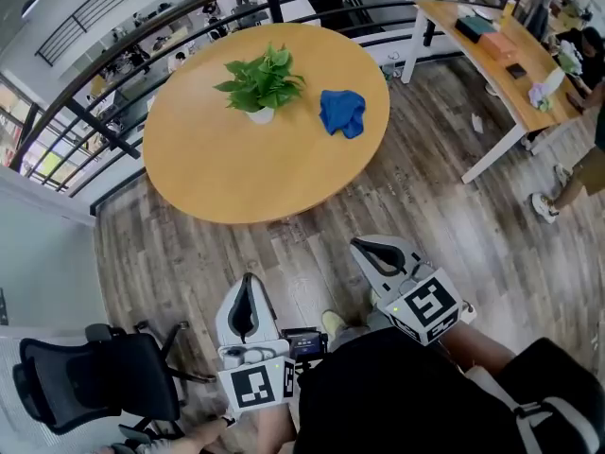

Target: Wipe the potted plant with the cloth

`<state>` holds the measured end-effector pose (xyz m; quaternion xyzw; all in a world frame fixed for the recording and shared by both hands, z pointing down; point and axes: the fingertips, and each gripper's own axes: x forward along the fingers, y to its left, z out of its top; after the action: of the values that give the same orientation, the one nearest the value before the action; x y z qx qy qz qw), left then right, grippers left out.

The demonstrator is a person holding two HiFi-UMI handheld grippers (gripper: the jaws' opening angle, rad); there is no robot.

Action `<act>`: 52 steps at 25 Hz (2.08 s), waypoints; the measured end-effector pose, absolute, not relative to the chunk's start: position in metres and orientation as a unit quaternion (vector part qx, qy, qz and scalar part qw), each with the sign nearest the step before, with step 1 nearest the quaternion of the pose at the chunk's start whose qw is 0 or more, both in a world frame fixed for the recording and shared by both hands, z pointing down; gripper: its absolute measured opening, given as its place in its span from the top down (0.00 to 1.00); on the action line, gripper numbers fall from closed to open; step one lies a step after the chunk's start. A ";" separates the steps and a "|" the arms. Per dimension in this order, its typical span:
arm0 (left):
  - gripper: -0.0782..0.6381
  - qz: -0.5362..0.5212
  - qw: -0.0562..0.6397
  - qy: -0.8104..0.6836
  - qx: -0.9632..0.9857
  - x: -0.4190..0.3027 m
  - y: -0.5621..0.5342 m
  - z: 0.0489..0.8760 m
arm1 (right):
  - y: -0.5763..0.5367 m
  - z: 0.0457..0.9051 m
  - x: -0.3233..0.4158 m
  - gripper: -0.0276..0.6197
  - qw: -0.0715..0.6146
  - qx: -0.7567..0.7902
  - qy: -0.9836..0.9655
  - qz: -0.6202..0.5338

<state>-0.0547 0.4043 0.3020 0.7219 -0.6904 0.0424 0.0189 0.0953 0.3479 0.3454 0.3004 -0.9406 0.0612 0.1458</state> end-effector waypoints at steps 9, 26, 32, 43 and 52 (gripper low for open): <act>0.89 0.046 0.015 -0.677 0.734 -0.071 0.402 0.305 | 0.354 0.350 0.076 0.94 0.153 0.315 -0.934 0.066; 0.89 0.076 0.009 -0.680 0.729 -0.073 0.278 0.303 | 0.231 0.351 0.066 0.94 0.140 0.293 -0.944 0.063; 0.89 0.087 0.002 -0.684 0.724 -0.066 0.219 0.294 | 0.167 0.346 0.071 0.94 0.129 0.285 -0.947 0.071; 0.89 0.101 -0.003 -0.707 0.700 -0.062 0.158 0.289 | 0.099 0.349 0.068 0.94 0.122 0.252 -0.958 0.068; 0.89 0.109 -0.012 -0.723 0.682 -0.082 0.140 0.286 | 0.075 0.352 0.046 0.94 0.127 0.233 -0.962 0.065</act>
<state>-0.0825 0.1397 0.2863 0.6819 -0.7232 0.1088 -0.0125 0.0461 0.0750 0.3517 0.2326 -0.9621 0.0645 0.1270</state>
